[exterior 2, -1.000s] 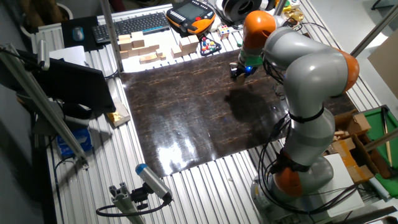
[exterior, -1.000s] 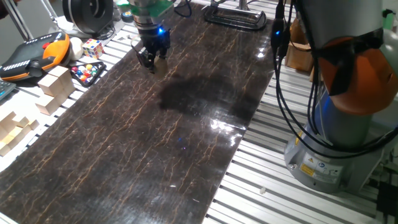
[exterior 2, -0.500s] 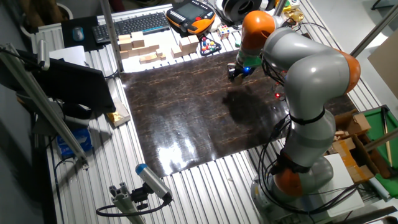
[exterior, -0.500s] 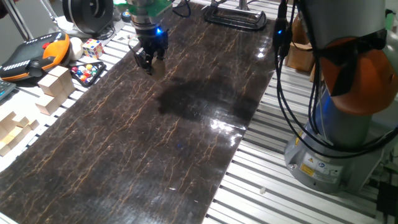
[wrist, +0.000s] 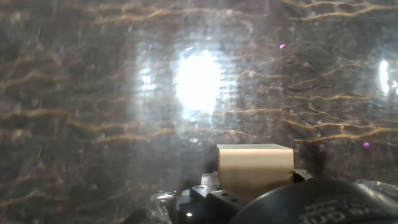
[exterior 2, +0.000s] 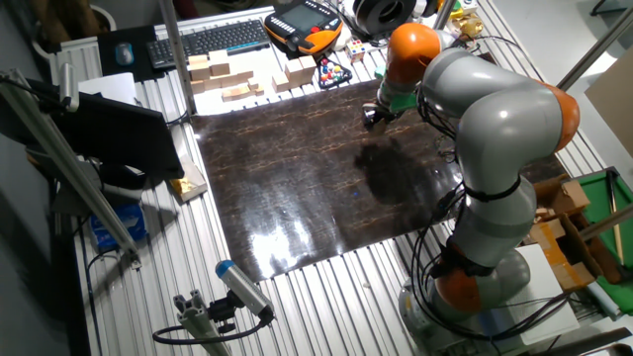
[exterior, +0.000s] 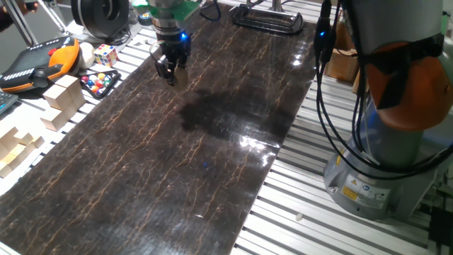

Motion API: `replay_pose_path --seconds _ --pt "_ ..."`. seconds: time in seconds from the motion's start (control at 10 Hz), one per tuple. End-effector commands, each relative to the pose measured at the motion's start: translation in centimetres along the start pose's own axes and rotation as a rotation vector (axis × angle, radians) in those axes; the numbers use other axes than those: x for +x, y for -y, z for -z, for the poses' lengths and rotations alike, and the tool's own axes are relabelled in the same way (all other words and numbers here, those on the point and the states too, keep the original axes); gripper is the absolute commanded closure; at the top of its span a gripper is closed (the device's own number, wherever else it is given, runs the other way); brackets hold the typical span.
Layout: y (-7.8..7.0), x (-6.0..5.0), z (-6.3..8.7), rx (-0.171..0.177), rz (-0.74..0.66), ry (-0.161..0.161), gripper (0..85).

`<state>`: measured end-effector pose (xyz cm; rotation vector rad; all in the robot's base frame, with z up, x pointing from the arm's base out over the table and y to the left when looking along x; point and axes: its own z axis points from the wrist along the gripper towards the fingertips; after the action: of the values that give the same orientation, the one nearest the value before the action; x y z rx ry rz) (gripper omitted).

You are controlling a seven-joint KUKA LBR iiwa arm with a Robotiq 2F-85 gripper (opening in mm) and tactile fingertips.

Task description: Pick up one small block

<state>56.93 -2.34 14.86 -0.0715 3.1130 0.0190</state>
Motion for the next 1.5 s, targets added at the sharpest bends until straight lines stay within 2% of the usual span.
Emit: replay_pose_path --seconds 0.0,0.2,0.4,0.6,0.7,0.9,1.4 --pt "0.0 0.0 0.0 0.0 0.008 -0.01 84.3" --pt "-0.7 0.5 1.3 0.007 -0.007 -0.021 84.3" --pt "-0.5 1.3 3.0 0.019 -0.04 -0.004 84.3" --pt "-0.2 1.2 4.1 0.028 -0.051 0.003 84.3" --pt "-0.2 1.3 4.4 0.035 -0.041 0.014 84.3" --pt "-0.5 1.5 4.8 0.044 -0.027 0.015 84.3" --pt "-0.6 1.4 5.4 0.043 0.016 0.015 84.3"
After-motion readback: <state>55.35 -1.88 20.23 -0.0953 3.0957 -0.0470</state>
